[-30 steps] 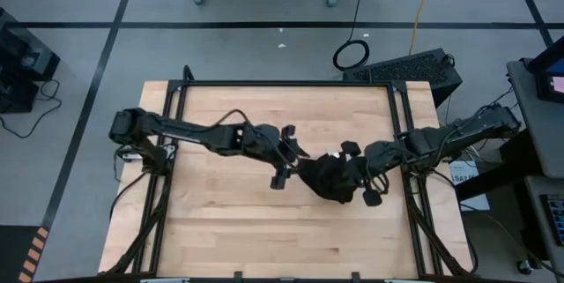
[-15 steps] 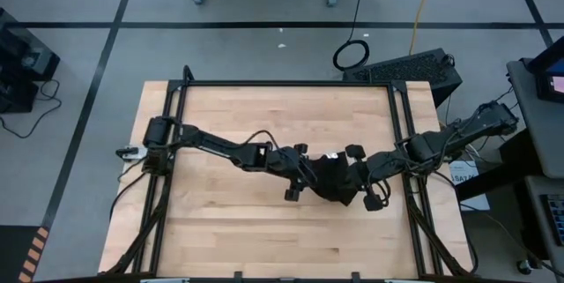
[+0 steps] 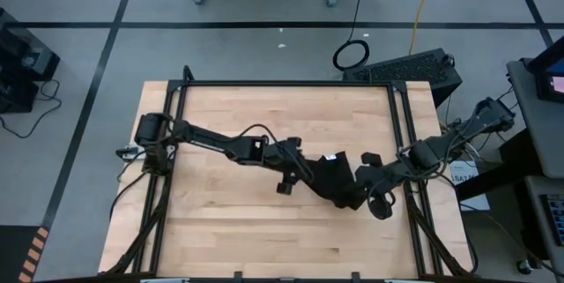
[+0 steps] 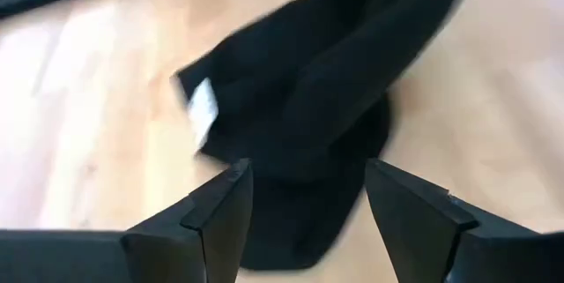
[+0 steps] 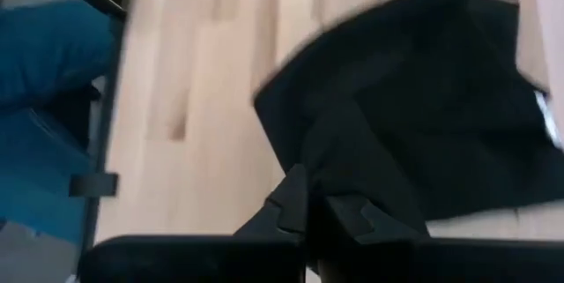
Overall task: Roll towel
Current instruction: Roll the black microfiber towel
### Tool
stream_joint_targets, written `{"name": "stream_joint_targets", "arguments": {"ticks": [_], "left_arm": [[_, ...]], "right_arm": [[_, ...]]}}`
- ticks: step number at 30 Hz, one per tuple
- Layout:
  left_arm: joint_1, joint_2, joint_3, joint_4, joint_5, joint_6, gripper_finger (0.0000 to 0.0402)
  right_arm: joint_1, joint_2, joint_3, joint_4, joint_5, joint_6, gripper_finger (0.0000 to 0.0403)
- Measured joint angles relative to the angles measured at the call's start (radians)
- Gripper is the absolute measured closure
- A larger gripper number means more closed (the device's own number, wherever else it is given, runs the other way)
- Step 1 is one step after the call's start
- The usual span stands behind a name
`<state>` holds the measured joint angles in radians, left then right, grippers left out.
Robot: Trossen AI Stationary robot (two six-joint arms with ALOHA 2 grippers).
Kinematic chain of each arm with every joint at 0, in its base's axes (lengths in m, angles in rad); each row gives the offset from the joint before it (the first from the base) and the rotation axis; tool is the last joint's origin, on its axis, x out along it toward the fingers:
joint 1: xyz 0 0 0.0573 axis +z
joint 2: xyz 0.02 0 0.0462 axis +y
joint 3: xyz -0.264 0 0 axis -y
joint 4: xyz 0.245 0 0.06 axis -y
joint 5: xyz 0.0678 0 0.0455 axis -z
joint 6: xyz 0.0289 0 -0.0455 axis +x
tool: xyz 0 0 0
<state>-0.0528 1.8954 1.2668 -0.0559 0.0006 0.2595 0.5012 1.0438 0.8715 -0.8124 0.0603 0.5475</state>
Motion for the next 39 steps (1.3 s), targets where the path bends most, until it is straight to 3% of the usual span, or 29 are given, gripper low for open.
{"name": "stream_joint_targets", "arguments": {"ticks": [2, 7, 15, 19, 22, 31, 35, 39], "left_arm": [[0.018, 0.012, -0.002, 0.039, 0.015, 0.034, 0.0175], [0.057, 0.061, 0.000, 0.156, 0.166, 0.045, 0.0175], [0.080, 0.096, -0.001, 0.132, 0.387, 0.006, 0.0175], [0.069, 0.095, -0.001, 0.150, 0.361, -0.037, 0.0179], [0.049, 0.100, 0.001, 0.223, 0.328, -0.042, 0.0206], [0.013, 0.091, -0.001, 0.223, 0.259, -0.022, 0.0389], [0.013, 0.007, -0.001, 0.172, 0.177, -0.005, 0.0393], [0.014, -0.142, -0.001, 0.058, 0.091, 0.034, 0.0397]], "right_arm": [[0.006, 0.000, 0.000, -0.028, 0.023, 0.032, 0.0403], [0.012, 0.000, 0.000, -0.096, 0.112, 0.066, 0.0403], [0.011, 0.000, 0.000, -0.113, 0.164, 0.064, 0.0403], [0.011, 0.000, 0.000, -0.099, 0.206, 0.044, 0.0403], [0.011, 0.000, 0.000, -0.060, 0.232, 0.013, 0.0403], [0.011, 0.000, 0.000, 0.025, 0.299, -0.020, 0.0403], [0.011, 0.000, 0.000, 0.056, 0.390, -0.064, 0.0403], [0.011, 0.000, 0.000, 0.129, 0.567, -0.153, 0.0403]]}}
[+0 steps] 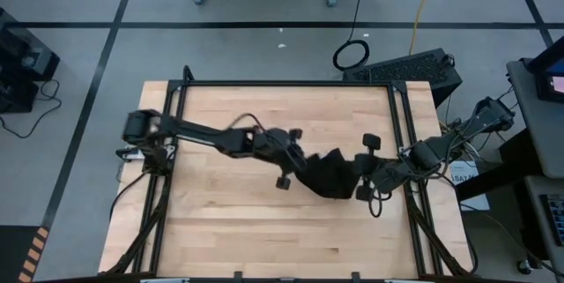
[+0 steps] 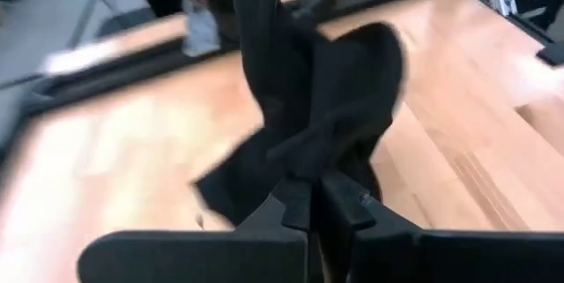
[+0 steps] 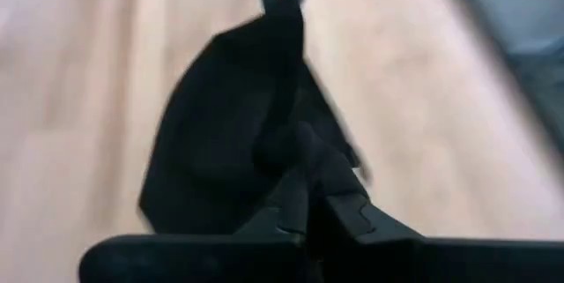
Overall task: Roll towel
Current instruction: Roll the black microfiber towel
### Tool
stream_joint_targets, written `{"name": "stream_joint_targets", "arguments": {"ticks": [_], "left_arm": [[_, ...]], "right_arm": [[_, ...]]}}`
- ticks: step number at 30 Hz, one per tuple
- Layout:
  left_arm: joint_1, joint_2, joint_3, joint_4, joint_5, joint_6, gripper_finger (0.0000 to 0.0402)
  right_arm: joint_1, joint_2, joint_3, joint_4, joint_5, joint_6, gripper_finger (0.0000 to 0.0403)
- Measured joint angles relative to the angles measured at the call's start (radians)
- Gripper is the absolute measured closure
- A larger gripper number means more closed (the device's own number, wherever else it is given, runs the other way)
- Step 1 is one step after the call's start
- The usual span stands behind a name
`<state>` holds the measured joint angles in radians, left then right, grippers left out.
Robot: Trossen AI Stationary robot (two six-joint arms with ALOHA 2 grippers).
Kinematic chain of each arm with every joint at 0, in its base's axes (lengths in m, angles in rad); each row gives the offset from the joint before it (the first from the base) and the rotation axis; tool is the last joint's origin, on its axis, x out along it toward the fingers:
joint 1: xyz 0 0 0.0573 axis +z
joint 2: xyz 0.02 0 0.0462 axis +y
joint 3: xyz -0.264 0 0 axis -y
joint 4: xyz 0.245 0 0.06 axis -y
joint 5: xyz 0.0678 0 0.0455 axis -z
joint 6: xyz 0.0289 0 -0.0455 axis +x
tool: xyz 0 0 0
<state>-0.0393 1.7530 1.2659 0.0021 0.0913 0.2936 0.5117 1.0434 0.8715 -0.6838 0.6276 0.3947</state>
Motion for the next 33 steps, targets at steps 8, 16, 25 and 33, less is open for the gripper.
{"name": "stream_joint_targets", "arguments": {"ticks": [8, 16, 25, 33], "left_arm": [[-0.067, -0.329, 0.001, -0.133, -0.015, -0.009, 0.0398], [-0.180, -0.391, -0.007, -0.307, -0.042, -0.193, 0.0338], [-0.216, -0.266, -0.123, -0.244, -0.263, -0.332, 0.0190], [-0.190, -0.162, -0.169, 0.089, -0.286, -0.315, 0.0167]], "right_arm": [[-0.002, -0.005, 0.000, 0.452, 0.337, -0.463, 0.0403], [-0.002, -0.003, 0.001, 0.704, 0.043, -0.664, 0.0403], [0.001, 0.054, 0.001, 0.490, -0.030, -0.447, 0.0403], [0.001, 0.142, 0.001, 0.361, -0.311, -0.369, 0.0403]]}}
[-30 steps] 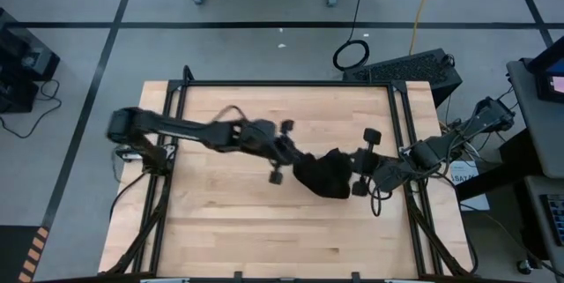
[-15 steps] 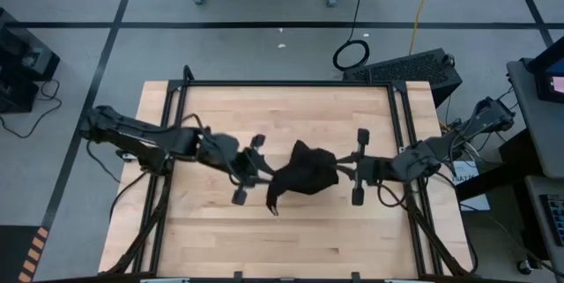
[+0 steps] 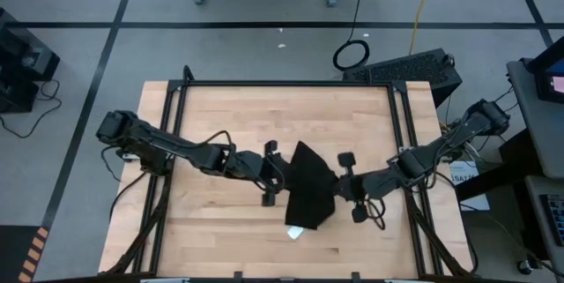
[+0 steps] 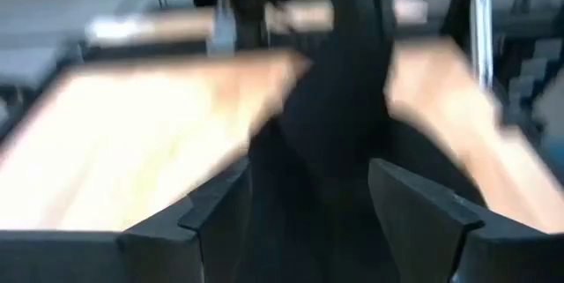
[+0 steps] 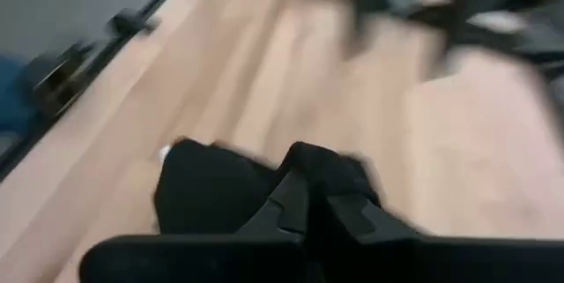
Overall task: Roll towel
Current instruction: Roll the black microfiber towel
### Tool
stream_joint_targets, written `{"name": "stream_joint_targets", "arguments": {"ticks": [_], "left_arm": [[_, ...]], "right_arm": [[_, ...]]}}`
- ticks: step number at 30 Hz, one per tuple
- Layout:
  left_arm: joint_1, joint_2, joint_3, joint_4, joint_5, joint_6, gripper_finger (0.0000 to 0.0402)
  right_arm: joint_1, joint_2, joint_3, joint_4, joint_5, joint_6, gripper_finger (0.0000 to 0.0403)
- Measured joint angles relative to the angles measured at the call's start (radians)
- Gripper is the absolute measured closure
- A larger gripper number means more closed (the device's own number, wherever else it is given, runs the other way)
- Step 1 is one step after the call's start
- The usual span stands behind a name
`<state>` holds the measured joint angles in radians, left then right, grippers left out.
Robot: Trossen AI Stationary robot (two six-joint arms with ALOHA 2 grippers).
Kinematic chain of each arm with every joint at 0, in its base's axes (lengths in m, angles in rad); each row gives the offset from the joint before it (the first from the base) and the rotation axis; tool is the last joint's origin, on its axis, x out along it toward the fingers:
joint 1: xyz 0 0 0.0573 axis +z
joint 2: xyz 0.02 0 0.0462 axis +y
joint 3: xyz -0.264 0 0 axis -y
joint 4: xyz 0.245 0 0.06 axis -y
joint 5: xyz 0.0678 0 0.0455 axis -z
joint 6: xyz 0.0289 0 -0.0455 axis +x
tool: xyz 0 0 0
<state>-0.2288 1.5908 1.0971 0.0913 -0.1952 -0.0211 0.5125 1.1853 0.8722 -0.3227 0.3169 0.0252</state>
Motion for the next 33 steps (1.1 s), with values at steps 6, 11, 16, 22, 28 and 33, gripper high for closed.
{"name": "stream_joint_targets", "arguments": {"ticks": [6, 11, 16, 22, 28, 33], "left_arm": [[0.028, 0.134, -0.006, 0.263, 0.113, 0.042, 0.0166], [0.057, 0.262, -0.006, 0.351, 0.147, -0.027, 0.0166], [0.077, 0.382, -0.006, 0.506, 0.199, -0.138, 0.0166], [0.082, 0.464, 0.001, 0.580, 0.269, -0.252, 0.0166], [0.077, 0.491, 0.002, 0.594, 0.242, -0.288, 0.0166], [0.083, 0.501, 0.003, 0.701, 0.238, -0.288, 0.0166]], "right_arm": [[0.000, 0.057, 0.000, -0.097, -0.059, 0.095, 0.0403], [0.000, 0.070, 0.000, -0.153, -0.058, 0.142, 0.0403], [0.000, 0.070, 0.000, -0.159, -0.053, 0.136, 0.0403], [0.000, 0.070, 0.000, -0.157, 0.052, 0.085, 0.0403], [0.000, 0.068, 0.000, -0.118, 0.116, 0.010, 0.0403], [0.000, 0.066, 0.000, -0.043, 0.134, -0.069, 0.0403]]}}
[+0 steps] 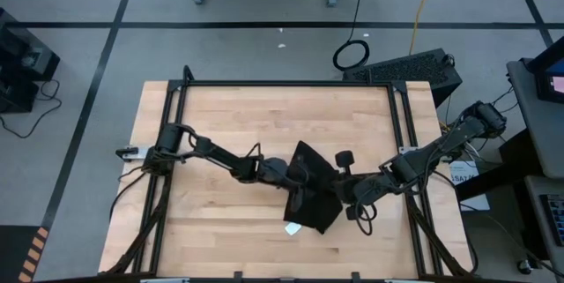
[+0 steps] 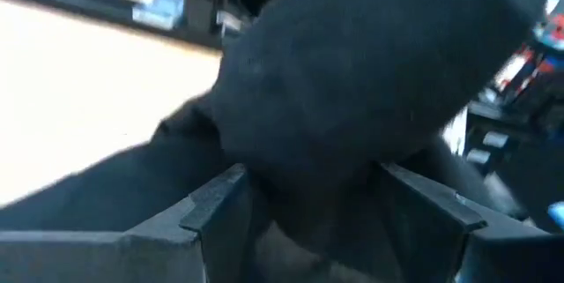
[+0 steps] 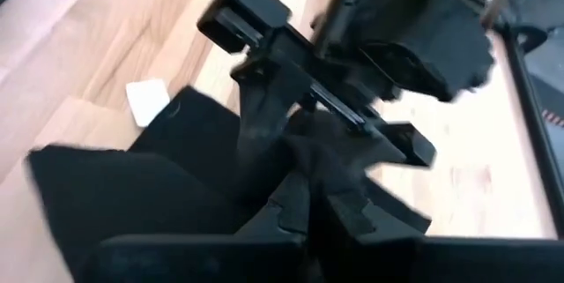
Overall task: Roll towel
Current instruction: Roll the black microfiber towel
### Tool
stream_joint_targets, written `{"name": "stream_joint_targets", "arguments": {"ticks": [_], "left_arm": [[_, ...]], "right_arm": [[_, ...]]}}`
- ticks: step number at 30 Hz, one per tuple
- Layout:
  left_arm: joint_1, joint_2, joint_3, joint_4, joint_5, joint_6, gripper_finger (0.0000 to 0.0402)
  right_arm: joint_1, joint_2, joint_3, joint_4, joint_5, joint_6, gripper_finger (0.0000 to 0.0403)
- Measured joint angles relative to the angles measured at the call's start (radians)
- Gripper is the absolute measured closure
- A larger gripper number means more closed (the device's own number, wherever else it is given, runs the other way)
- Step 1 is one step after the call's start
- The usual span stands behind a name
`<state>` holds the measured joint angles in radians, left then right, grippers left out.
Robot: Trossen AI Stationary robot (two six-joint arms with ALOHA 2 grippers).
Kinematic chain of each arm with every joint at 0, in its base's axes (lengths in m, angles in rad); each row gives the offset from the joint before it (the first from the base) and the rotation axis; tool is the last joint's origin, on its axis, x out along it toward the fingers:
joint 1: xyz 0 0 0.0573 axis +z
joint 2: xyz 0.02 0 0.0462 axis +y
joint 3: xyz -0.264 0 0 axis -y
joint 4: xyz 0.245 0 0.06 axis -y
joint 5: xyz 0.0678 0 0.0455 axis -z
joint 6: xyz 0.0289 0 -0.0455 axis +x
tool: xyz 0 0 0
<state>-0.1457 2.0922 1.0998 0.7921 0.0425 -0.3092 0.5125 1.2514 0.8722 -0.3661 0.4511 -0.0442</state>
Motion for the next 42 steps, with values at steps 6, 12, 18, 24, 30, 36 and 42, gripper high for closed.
{"name": "stream_joint_targets", "arguments": {"ticks": [6, 12, 18, 24, 30, 36, 42], "left_arm": [[0.003, 0.000, 0.001, 0.052, 0.002, 0.075, 0.0249], [0.014, 0.000, 0.001, 0.046, -0.045, 0.084, 0.0385], [0.010, -0.024, 0.001, 0.035, -0.034, 0.128, 0.0394], [-0.037, -0.083, 0.001, -0.014, -0.023, 0.289, 0.0396], [-0.087, -0.117, 0.001, -0.089, -0.132, 0.497, 0.0396], [-0.128, -0.121, 0.001, -0.107, -0.350, 0.735, 0.0396], [-0.160, -0.148, 0.001, -0.098, -0.527, 0.897, 0.0396]], "right_arm": [[0.000, 0.000, 0.000, 0.005, -0.004, -0.003, 0.0403], [0.000, 0.000, 0.000, -0.080, -0.018, 0.154, 0.0403], [0.000, 0.000, 0.000, -0.153, -0.108, 0.377, 0.0402], [0.000, 0.000, 0.000, -0.195, -0.220, 0.631, 0.0368], [0.020, 0.000, 0.000, -0.190, -0.202, 0.704, 0.0287], [0.019, 0.000, 0.000, -0.100, -0.022, 0.687, 0.0203], [0.020, -0.030, 0.000, 0.029, -0.092, 0.628, 0.0158]]}}
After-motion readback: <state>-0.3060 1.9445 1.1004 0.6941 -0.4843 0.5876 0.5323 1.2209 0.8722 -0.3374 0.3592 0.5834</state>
